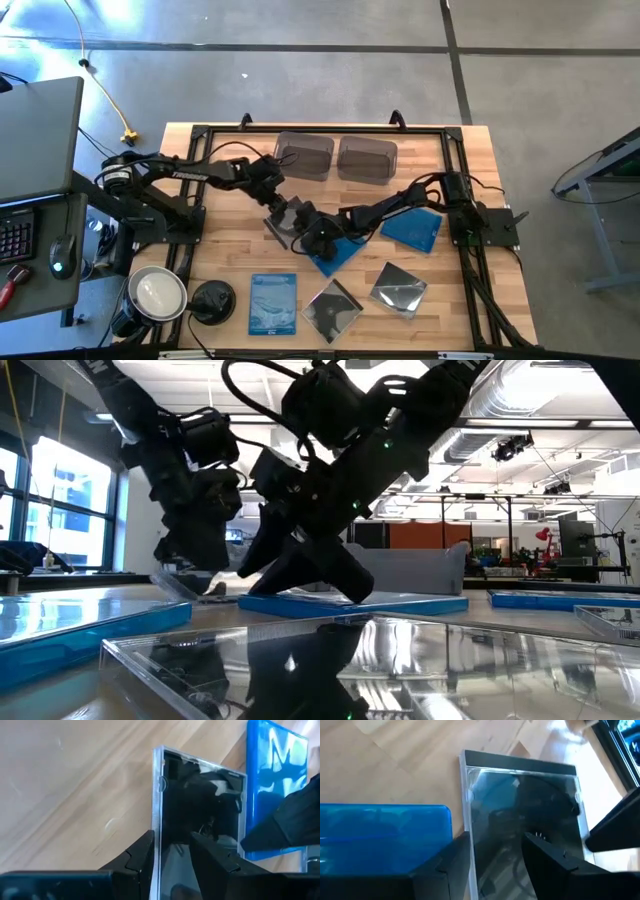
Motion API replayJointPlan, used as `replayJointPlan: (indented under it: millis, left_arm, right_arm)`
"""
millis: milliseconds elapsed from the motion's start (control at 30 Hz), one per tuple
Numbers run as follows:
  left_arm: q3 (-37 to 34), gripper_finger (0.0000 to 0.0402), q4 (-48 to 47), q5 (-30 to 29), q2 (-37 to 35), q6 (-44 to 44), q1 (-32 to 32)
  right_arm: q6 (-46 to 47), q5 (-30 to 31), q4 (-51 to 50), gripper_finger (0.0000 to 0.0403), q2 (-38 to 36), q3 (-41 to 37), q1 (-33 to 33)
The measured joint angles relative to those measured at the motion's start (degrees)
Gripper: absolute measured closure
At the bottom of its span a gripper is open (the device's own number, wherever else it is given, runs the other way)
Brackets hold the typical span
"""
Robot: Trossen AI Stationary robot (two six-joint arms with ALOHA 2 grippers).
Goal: Pick & place jewel cases by type
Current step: Put the top black cd case into the left black bin
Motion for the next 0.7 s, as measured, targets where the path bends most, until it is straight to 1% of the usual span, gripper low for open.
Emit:
replayJointPlan:
  millis: [133, 333, 533, 700]
  left_arm:
    - [1.51, 0.0283, -4.51, -0.64, 0.00, 1.36, 0.00]
    - [3.55, 0.0283, -7.43, -0.94, 0.00, 1.54, -0.02]
    - [6.65, 0.0283, -7.60, -0.98, -0.03, 1.56, -0.03]
    - [10.22, 0.0283, -9.39, -0.95, -0.11, 2.89, -0.07]
  right_arm:
    - [0.17, 1.43, -0.90, 0.0233, -0.92, -0.13, 0.09]
    - [-0.15, 5.03, -2.92, 0.0231, -2.74, -0.39, 0.46]
    - [1.25, 5.20, -5.96, 0.0231, -3.00, -0.28, 0.46]
    - [3.52, 7.61, -6.87, 0.0231, -3.06, -0.26, 0.50]
